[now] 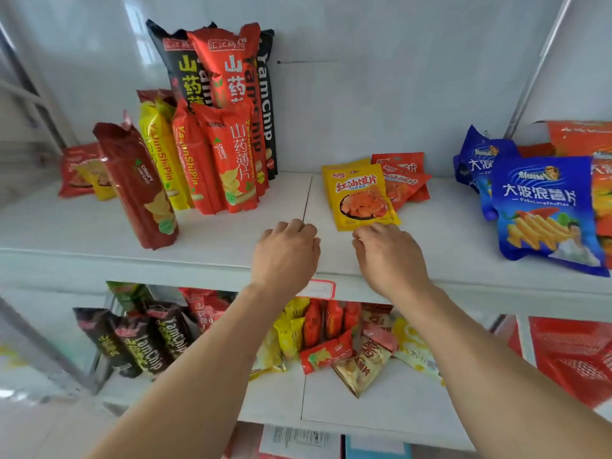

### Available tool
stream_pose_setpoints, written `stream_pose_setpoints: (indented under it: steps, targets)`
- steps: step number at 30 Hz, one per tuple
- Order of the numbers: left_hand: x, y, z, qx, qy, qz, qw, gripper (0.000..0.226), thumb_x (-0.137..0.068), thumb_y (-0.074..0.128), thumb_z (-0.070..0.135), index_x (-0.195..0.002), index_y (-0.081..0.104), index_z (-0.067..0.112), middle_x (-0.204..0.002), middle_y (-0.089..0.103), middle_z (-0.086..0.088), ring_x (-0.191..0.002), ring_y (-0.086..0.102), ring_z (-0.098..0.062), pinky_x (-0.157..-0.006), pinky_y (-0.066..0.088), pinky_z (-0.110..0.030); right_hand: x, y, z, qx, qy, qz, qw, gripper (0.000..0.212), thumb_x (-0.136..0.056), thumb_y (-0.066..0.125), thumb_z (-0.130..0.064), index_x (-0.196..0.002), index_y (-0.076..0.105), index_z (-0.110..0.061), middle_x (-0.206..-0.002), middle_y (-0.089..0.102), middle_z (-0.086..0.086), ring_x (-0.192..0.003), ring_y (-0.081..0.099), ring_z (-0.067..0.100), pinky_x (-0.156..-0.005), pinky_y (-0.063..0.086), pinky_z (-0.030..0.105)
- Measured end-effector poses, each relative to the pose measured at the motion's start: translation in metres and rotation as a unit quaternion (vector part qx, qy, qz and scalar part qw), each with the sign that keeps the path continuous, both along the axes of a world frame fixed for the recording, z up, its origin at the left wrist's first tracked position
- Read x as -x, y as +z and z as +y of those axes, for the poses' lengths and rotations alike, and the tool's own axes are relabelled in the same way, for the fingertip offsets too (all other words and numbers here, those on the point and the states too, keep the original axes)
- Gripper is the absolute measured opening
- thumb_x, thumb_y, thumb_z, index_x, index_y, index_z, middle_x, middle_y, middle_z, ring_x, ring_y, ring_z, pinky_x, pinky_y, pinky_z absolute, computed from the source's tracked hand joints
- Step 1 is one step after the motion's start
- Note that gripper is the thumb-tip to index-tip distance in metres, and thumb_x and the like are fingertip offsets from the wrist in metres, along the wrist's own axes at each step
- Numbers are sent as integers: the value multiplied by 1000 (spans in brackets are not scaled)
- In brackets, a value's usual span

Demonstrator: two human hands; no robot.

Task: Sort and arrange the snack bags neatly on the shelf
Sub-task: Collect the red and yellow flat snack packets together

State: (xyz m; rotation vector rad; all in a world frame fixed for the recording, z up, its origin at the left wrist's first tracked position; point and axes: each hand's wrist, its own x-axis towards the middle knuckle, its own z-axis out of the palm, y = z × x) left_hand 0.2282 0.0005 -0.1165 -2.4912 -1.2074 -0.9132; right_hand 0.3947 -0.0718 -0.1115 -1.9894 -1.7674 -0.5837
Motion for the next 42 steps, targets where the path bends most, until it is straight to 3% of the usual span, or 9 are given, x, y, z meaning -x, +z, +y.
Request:
stream_pose_setpoints:
  steps: [6,18,25,30,35,42]
  targets:
    - [71,-12,-46,-6,62,3,998,8,-85,70,20,-83,73,13,-80,69,-3,-71,66,-30,-59,50,-36,63,-9,-31,32,68,23,997,22,-100,48,-23,-105,66,-12,-103,68,7,-95,59,33,-75,45,41]
    - [237,-7,-50,52,165,21,985,28,-101,44,31,-104,69,19,-105,69,1,-98,64,-25,-76,53,-39,223,2,-9,50,151,47,986,28,-103,41,-28,-116,62,-16,-112,66,2,-103,57,27,-82,46,39]
    - [346,11,-9,58,171,20,983,31,-103,39,33,-111,66,19,-114,67,2,-106,61,-22,-87,48,-38,337,12,38,47,149,69,985,28,-103,41,-28,-118,62,-17,-115,66,0,-104,57,25,-82,49,40]
    - [398,21,28,52,163,23,985,30,-102,43,33,-111,68,18,-113,68,1,-104,62,-24,-84,48,-39,391,20,74,39,132,79,987,25,-102,43,-27,-116,62,-17,-112,67,0,-99,58,26,-76,48,38]
    - [425,21,74,51,159,-4,986,25,-99,51,29,-105,71,15,-104,71,-2,-95,65,-28,-76,49,-38,422,27,119,39,129,107,985,25,-103,43,-27,-116,61,-17,-112,65,1,-101,56,26,-74,46,37]
    - [435,21,160,66,157,-3,985,31,-103,44,33,-116,68,18,-117,67,1,-104,61,-25,-81,46,-36,432,31,219,32,94,187,977,33,-103,40,-29,-131,54,-19,-125,61,1,-115,54,25,-85,45,37]
